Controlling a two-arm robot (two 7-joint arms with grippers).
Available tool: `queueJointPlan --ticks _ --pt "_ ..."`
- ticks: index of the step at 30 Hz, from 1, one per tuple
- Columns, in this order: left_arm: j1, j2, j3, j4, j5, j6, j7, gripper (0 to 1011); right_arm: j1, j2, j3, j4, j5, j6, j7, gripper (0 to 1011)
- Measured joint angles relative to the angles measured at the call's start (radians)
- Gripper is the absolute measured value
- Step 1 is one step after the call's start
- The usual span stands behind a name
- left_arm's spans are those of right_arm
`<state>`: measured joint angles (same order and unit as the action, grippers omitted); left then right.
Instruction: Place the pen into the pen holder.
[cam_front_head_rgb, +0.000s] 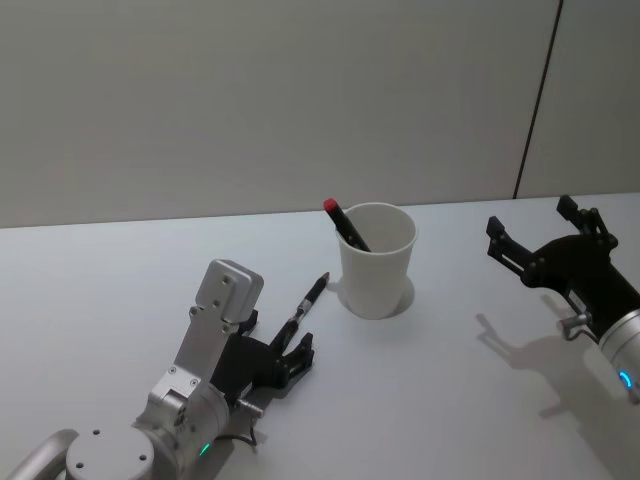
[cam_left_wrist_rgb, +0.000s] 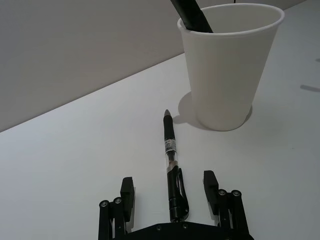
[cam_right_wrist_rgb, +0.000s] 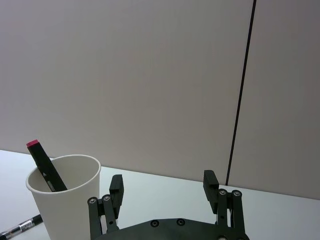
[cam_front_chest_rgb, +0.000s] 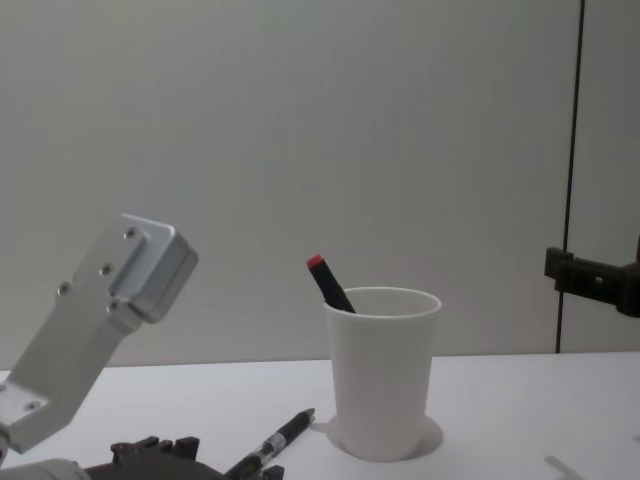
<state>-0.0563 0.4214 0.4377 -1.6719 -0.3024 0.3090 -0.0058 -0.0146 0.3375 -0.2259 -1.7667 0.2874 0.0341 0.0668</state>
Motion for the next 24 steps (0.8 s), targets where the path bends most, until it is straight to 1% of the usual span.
queueJointPlan --ticks 24 --pt "0.001 0.000 0.000 0.002 0.000 -0.001 0.002 723 0.000 0.000 0.000 0.000 0.000 0.000 0.000 1001"
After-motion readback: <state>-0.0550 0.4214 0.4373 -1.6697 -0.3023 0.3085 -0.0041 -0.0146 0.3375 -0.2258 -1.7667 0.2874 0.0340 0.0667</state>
